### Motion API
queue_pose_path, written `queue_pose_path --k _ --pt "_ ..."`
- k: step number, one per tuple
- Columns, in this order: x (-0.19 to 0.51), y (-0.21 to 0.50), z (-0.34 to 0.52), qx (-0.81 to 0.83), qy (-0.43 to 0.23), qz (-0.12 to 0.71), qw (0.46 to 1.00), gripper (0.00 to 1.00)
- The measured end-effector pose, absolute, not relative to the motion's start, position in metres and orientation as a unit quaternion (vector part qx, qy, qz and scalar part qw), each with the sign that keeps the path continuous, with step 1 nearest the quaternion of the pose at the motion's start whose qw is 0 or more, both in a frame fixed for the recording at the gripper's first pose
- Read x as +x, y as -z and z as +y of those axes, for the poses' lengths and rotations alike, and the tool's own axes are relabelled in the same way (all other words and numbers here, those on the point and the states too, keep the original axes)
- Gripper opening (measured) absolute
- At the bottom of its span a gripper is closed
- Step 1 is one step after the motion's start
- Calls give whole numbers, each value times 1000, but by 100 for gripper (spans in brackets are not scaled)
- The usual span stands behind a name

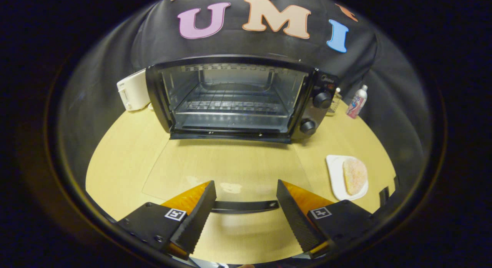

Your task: Open the toaster oven, put the food inside, and close the toaster oven door.

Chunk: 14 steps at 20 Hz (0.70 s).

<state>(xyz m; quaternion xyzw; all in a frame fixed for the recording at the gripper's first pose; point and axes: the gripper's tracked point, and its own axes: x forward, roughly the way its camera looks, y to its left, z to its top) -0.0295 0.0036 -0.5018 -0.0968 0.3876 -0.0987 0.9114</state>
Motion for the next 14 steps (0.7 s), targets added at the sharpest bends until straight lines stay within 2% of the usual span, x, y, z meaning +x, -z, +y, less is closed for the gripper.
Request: queue_pose_path --k 9,14 --pt "-30 478 -183 -82 277 384 877 100" --pt "-43 516 -233 -55 307 423 851 100"
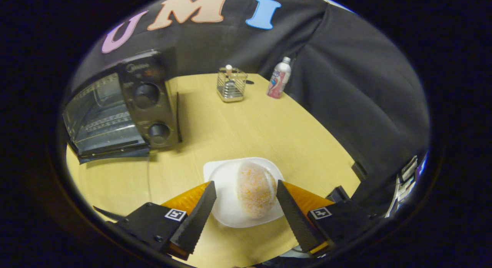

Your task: Open the toaster oven, put the food inside, and close the toaster oven door.

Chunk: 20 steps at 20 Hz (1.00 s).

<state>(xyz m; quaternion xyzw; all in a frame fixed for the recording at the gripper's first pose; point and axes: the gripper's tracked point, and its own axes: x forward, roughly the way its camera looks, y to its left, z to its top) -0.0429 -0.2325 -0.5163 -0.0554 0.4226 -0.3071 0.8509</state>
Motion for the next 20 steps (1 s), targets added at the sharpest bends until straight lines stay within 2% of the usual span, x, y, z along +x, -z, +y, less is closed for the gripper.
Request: queue_pose_path --k 7,14,20 --pt "-46 539 -248 -34 318 441 838 100" --pt "-44 534 -243 16 345 416 841 72" --pt "-22 496 -189 67 338 353 870 71"
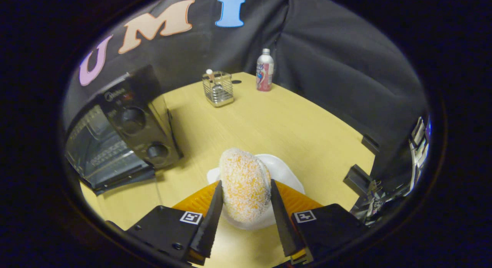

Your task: Open the toaster oven, put the food inside, and close the toaster oven door.

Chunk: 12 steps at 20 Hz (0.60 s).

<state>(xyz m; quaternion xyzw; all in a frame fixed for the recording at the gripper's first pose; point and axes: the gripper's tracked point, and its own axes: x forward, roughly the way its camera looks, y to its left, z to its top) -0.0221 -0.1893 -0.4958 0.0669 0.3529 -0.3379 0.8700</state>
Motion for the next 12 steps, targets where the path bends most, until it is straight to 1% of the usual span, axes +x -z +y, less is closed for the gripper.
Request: queue_pose_path --k 3,7,12 --pt "-16 488 -144 99 318 336 881 71" --pt "-12 493 -79 132 281 336 889 71" --pt "11 496 -7 204 235 328 892 71"
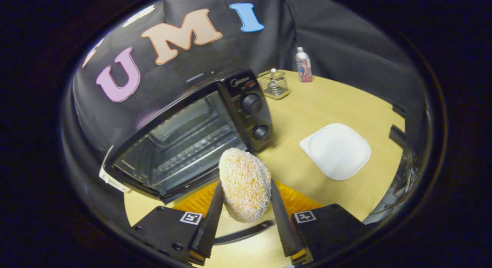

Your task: Open the toaster oven, put the food inside, and close the toaster oven door.

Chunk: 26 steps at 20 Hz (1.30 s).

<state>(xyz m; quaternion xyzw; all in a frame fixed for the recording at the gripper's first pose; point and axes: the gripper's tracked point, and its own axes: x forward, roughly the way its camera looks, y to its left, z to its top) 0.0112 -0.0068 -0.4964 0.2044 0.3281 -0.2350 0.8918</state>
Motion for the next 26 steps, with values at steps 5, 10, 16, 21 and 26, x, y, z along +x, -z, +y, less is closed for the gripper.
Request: queue_pose_path --k 5,10,16,21,26 --pt "57 496 36 271 195 296 895 71" --pt "103 496 56 310 165 270 897 71" --pt "137 497 68 322 130 250 904 71" --pt "135 499 59 309 134 247 909 85" --pt "122 485 61 301 123 242 914 100"
